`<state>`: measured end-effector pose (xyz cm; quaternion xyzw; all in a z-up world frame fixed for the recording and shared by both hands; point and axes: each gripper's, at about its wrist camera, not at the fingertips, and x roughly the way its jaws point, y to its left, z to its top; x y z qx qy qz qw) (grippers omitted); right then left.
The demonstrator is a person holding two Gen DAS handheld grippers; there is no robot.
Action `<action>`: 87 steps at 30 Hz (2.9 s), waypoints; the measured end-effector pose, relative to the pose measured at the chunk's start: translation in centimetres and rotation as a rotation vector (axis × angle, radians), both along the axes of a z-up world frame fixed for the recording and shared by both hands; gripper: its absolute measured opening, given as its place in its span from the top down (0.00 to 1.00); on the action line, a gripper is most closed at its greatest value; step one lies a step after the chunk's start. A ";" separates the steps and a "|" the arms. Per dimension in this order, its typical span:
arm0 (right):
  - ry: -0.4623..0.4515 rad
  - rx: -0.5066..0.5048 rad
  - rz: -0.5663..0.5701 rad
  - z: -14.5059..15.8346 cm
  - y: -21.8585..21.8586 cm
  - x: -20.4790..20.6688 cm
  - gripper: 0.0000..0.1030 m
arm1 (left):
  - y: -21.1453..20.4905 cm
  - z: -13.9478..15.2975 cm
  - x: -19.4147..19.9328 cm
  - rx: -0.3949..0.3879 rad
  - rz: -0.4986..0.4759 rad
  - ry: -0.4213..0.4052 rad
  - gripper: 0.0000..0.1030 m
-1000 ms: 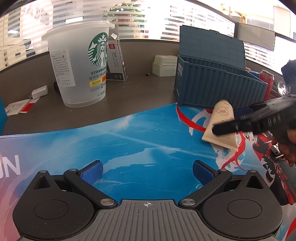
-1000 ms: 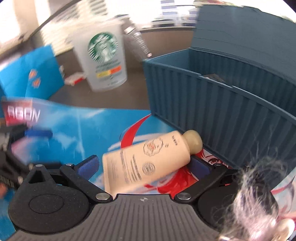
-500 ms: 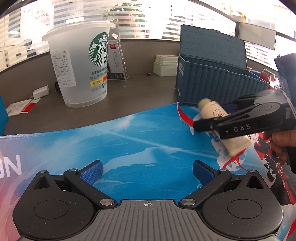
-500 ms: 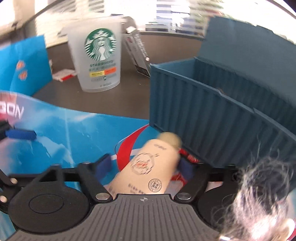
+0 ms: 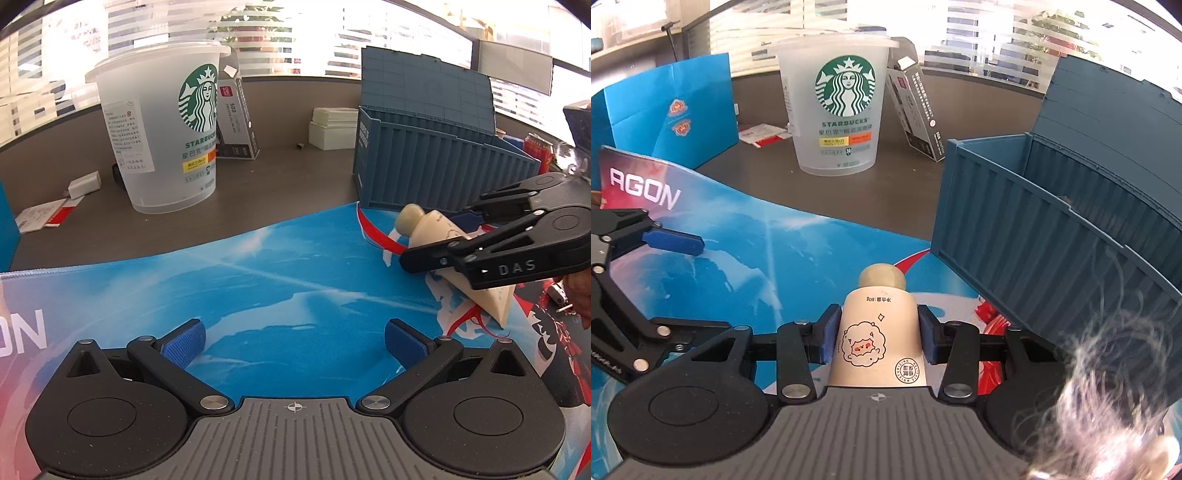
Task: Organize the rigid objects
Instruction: 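Carry the beige tube with the right gripper over the teal box, then lower the beige tube into the teal box and open the right gripper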
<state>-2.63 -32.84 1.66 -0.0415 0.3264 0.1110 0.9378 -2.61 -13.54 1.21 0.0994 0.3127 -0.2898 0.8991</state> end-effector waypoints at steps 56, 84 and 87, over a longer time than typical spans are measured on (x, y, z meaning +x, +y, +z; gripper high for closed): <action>-0.268 -0.117 -0.158 14.0 -9.8 -3.0 0.61 | -0.1 0.0 0.0 0.017 0.000 -0.005 0.00; 0.117 -0.353 -0.140 8.1 -12.3 4.3 0.61 | -0.1 0.0 0.0 0.017 -0.001 -0.005 0.00; 0.148 -0.340 -0.130 7.7 -12.5 5.0 0.60 | -0.1 0.0 0.0 0.017 -0.001 -0.005 0.00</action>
